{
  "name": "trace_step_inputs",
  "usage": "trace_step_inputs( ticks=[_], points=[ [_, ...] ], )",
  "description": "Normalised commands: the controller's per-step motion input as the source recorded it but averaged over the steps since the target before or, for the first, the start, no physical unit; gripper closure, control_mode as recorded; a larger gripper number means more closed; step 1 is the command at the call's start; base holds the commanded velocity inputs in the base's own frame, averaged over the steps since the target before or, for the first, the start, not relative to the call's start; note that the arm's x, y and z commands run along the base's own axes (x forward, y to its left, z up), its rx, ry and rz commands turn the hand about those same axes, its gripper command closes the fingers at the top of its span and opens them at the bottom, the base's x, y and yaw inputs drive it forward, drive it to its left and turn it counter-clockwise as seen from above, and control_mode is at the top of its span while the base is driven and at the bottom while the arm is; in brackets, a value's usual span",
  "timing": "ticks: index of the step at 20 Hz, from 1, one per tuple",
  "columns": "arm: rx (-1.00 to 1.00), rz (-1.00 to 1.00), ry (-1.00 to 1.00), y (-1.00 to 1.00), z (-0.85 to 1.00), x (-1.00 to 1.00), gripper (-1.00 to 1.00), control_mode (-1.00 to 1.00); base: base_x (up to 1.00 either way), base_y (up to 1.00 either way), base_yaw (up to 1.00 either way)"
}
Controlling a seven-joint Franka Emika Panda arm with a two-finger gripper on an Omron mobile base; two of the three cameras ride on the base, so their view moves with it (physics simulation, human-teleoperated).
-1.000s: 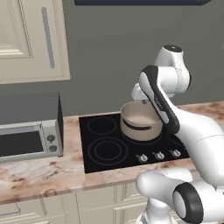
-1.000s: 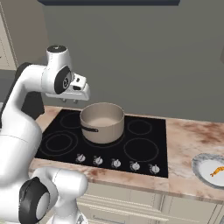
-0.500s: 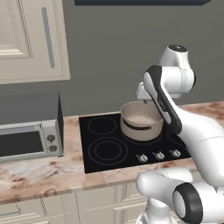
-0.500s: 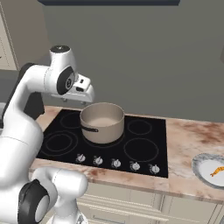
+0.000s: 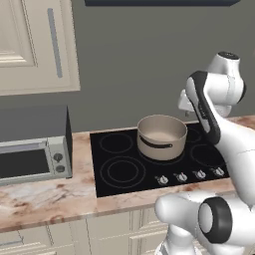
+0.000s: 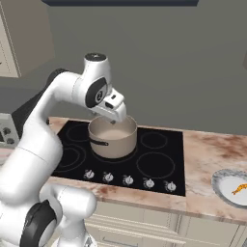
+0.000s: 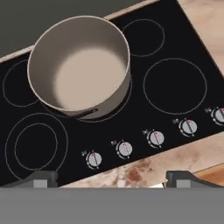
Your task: Retrieve the frozen meat and place it in the pot on a burner. Then turn the burner on.
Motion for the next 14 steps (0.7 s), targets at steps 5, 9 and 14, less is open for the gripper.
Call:
trace_step_inputs(
  ticks=[5, 9, 14],
  points=[
    [0.14, -0.15, 0.19, -0.93, 0.0, 0.0, -1.0, -1.0, 0.0, 0.0, 0.0],
    [0.09, -0.12, 0.14, -0.76, -0.03, -0.18, -1.0, -1.0, 0.0, 0.0, 0.0],
    [-0.09, -0.14, 0.19, -0.57, -0.4, -0.01, -1.0, -1.0, 0.0, 0.0, 0.0]
  ],
)
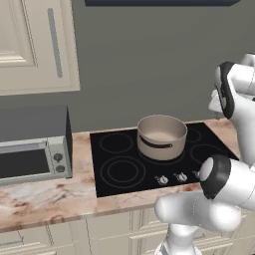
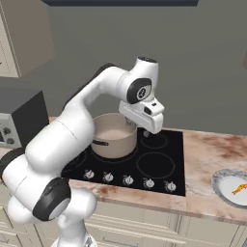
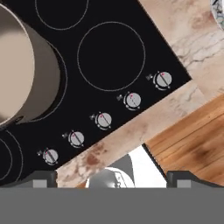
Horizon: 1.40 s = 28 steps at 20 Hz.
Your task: Retrieve the frozen meat and place it in the pot on a burner. Then turn the burner on.
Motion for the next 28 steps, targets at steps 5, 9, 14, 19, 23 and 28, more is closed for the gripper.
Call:
trace_step_inputs(
  ticks=[5, 9, 14, 19, 23, 28],
  points=[
    [-0.12, -0.1, 0.2, -0.58, -0.33, 0.0, -1.0, -1.0, 0.0, 0.0, 0.0],
    [0.0, -0.1, 0.06, -0.88, 0.0, -0.14, -1.0, -1.0, 0.0, 0.0, 0.0],
    [0.0, -0.11, 0.05, -0.74, -0.01, -0.06, -1.0, -1.0, 0.0, 0.0, 0.0],
    [0.0, -0.1, 0.02, -0.41, -0.28, 0.0, -1.0, -1.0, 0.0, 0.0, 0.0],
    [0.0, -0.01, 0.03, -0.01, -0.43, 0.0, -1.0, -1.0, 0.0, 0.0, 0.0],
    [0.0, 0.0, 0.01, -0.26, -0.32, 0.0, -1.0, -1.0, 0.0, 0.0, 0.0]
  ],
)
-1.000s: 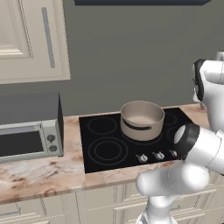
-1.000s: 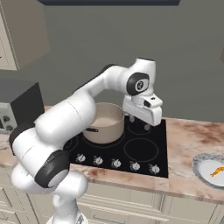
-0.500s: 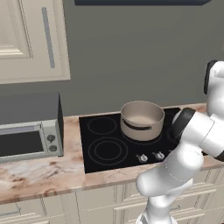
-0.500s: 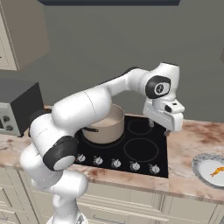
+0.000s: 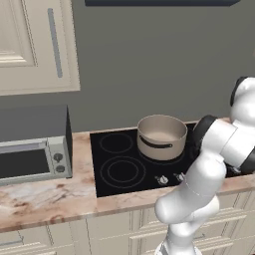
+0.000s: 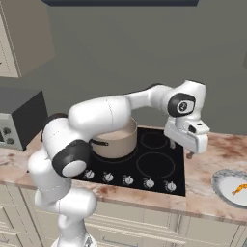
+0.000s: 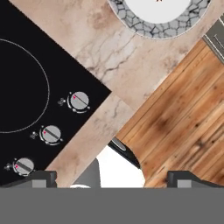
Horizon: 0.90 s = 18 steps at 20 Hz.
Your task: Retrieve the frozen meat and place it in the pot on a burner. Then turn the burner on.
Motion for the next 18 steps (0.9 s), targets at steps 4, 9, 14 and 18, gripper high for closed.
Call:
trace_step_inputs(
  ticks=[4, 9, 14, 18],
  points=[
    [0.0, 0.0, 0.0, -0.45, -0.21, 0.0, -1.0, -1.0, 0.0, 0.0, 0.0],
    [0.0, 0.0, 0.0, -0.45, -0.14, 0.0, -1.0, -1.0, 0.0, 0.0, 0.0],
    [0.0, 0.0, 0.0, -0.55, -0.03, 0.01, -1.0, -1.0, 0.0, 0.0, 0.0],
    [0.0, 0.0, 0.0, -0.68, 0.0, 0.0, -1.0, -1.0, 0.0, 0.0, 0.0]
  ],
)
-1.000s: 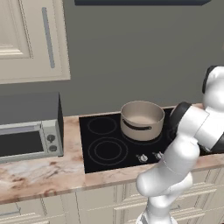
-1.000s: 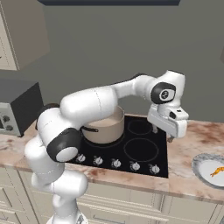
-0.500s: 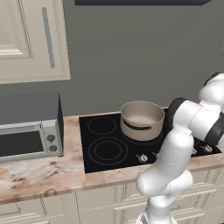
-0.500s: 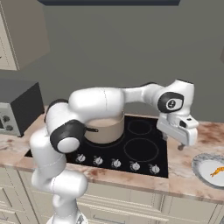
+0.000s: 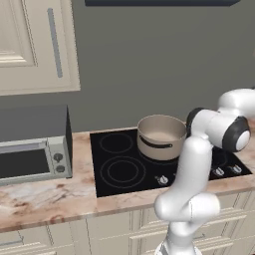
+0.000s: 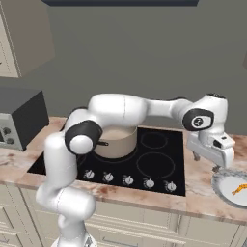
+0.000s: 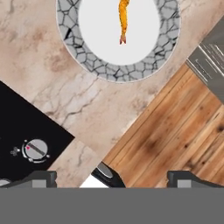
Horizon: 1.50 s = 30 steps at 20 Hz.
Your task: Retrieve the frozen meat and place it in the pot on a burner. Then turn the burner on.
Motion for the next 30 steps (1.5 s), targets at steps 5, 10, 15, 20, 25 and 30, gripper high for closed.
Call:
trace_step_inputs(
  ticks=[5, 10, 15, 20, 25, 30],
  points=[
    [0.0, 0.0, 0.0, -0.53, -0.01, 0.0, -1.0, -1.0, 0.0, 0.0, 0.0],
    [0.0, 0.0, -0.03, -0.34, -0.06, 0.0, -1.0, -1.0, 0.0, 0.0, 0.0],
    [0.0, 0.0, -0.01, -0.04, -0.06, 0.01, -1.0, -1.0, 0.0, 0.0, 0.0],
    [0.0, 0.01, -0.14, -0.19, -0.49, 0.21, -1.0, -1.0, 0.0, 0.0, 0.0],
    [0.0, 0.0, -0.06, -0.22, -0.29, 0.05, -1.0, -1.0, 0.0, 0.0, 0.0],
    [0.0, 0.01, 0.0, -0.02, -0.08, 0.0, -1.0, -1.0, 0.0, 0.0, 0.0]
  ],
)
